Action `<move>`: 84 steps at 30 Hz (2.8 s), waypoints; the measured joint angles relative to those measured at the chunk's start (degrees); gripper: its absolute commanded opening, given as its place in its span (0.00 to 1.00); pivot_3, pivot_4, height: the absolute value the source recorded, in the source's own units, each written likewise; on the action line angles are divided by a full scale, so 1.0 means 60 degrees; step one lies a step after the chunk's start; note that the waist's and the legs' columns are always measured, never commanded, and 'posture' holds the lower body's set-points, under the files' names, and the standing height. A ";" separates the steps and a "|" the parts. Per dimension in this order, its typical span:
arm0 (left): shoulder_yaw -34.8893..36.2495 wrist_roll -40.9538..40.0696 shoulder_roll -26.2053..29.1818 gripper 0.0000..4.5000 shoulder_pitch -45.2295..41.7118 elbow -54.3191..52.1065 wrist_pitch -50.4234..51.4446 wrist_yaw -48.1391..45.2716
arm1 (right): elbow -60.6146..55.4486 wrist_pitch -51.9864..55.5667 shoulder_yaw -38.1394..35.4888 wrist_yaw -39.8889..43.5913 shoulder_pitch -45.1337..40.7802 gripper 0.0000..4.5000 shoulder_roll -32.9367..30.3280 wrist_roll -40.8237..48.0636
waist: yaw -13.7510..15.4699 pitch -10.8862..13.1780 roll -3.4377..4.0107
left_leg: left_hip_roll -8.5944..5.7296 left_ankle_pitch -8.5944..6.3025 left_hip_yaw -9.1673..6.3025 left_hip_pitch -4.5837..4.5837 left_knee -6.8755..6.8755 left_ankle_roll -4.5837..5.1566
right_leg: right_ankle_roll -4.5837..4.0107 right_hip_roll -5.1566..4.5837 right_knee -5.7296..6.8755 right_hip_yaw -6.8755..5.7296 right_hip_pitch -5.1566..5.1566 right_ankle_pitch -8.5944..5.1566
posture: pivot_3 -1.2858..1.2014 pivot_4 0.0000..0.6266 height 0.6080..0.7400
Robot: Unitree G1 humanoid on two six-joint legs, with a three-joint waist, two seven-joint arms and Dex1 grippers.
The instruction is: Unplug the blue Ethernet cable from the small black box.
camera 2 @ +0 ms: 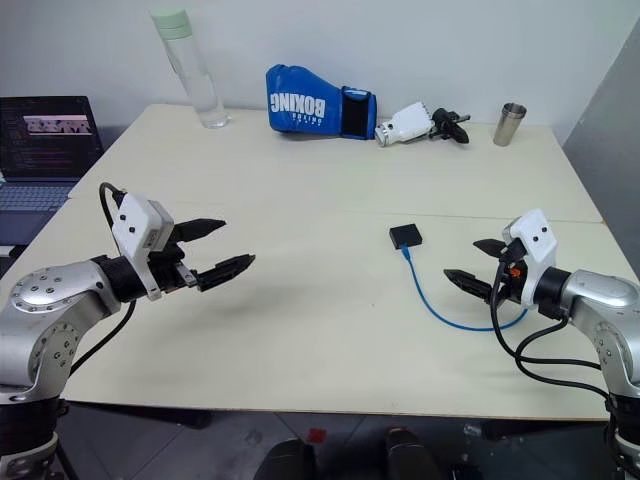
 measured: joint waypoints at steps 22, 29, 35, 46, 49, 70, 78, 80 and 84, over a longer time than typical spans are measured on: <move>-0.0135 -0.0089 0.0008 1.00 -0.0022 -0.0324 0.0129 -0.0146 | -0.0044 0.0038 0.0195 -0.0243 -0.0176 1.00 0.0070 0.0001 | 0.0003 0.0000 0.0000 | 0.0000 0.0000 -0.0001 0.0000 0.0000 0.0000 | 0.0000 0.0000 0.0000 0.0000 0.0000 0.0000 | 0.52 0.24 1.00; -0.0398 -0.0065 0.0008 1.00 -0.0171 -0.0309 0.0080 -0.0313 | -0.0235 0.0242 0.0194 -0.0434 -0.0178 1.00 0.0227 0.0060 | -0.0002 0.0000 0.0000 | 0.0000 0.0000 -0.0001 0.0000 0.0000 0.0001 | 0.0000 0.0000 0.0001 0.0001 0.0000 0.0000 | 0.52 0.24 1.00; -0.0837 -0.0059 -0.0072 1.00 -0.0491 -0.0281 -0.0076 -0.0577 | 0.0124 0.0179 0.0703 -0.1845 -0.0853 1.00 0.1368 -0.0663 | -0.0005 -0.0001 -0.0001 | -0.0004 0.0002 0.0000 0.0002 0.0002 0.0001 | 0.0000 0.0000 0.0005 0.0002 -0.0002 0.0000 | 0.52 0.24 1.00; -0.2017 0.0177 -0.0637 1.00 -0.0940 -0.0279 -0.0359 -0.0708 | 0.2780 -0.0499 0.2417 -0.3945 -0.1823 1.00 0.4295 -0.2455 | -0.0015 0.0000 0.0001 | -0.0008 0.0005 0.0007 -0.0009 0.0001 -0.0002 | -0.0001 -0.0002 0.0007 0.0006 -0.0017 0.0000 | 0.52 0.24 1.00; -0.2020 0.0206 -0.0683 1.00 -0.0936 -0.0279 -0.0418 -0.0726 | 0.3417 -0.0901 0.2538 -0.4278 -0.1943 1.00 0.4794 -0.2784 | -0.0014 0.0001 0.0003 | -0.0009 0.0005 0.0009 -0.0009 0.0002 -0.0002 | -0.0001 -0.0003 0.0007 0.0002 -0.0018 0.0000 | 0.52 0.24 1.00; -0.2012 0.0387 -0.0734 1.00 -0.0715 -0.0278 -0.0713 -0.0722 | 0.5066 -0.1630 0.2585 -0.4816 -0.2898 0.12 0.5686 -0.3749 | -0.0031 0.0001 0.0004 | -0.0007 0.0004 0.0004 -0.0006 0.0002 -0.0001 | -0.0001 -0.0003 0.0014 0.0003 -0.0019 0.0000 | 0.52 0.24 1.00; -0.2006 0.0379 -0.0737 1.00 -0.0705 -0.0252 -0.0723 -0.0685 | 0.4849 -0.1638 0.2667 -0.4642 -0.2818 0.03 0.5645 -0.3834 | -0.0032 0.0002 0.0005 | -0.0007 0.0004 0.0003 -0.0008 0.0002 -0.0001 | -0.0001 -0.0003 0.0013 0.0003 -0.0021 0.0000 | 0.52 0.24 1.00; -0.1993 0.0365 -0.0758 1.00 -0.0705 -0.0189 -0.0722 -0.0668 | 0.4545 -0.1705 0.2782 -0.4468 -0.2785 0.03 0.5508 -0.3931 | -0.0031 0.0003 0.0006 | -0.0007 0.0004 0.0001 -0.0008 0.0002 0.0000 | -0.0001 -0.0003 0.0013 0.0003 -0.0023 0.0000 | 0.52 0.24 1.00; -0.1909 0.0204 -0.0883 1.00 -0.0715 -0.0065 -0.0657 -0.0647 | 0.3622 -0.2596 0.3414 -0.3702 -0.2780 0.03 0.4666 -0.4415 | -0.0027 0.0005 0.0010 | -0.0009 0.0003 0.0000 -0.0011 0.0001 0.0001 | 0.0000 -0.0003 0.0013 0.0000 -0.0030 0.0000 | 0.52 0.24 1.00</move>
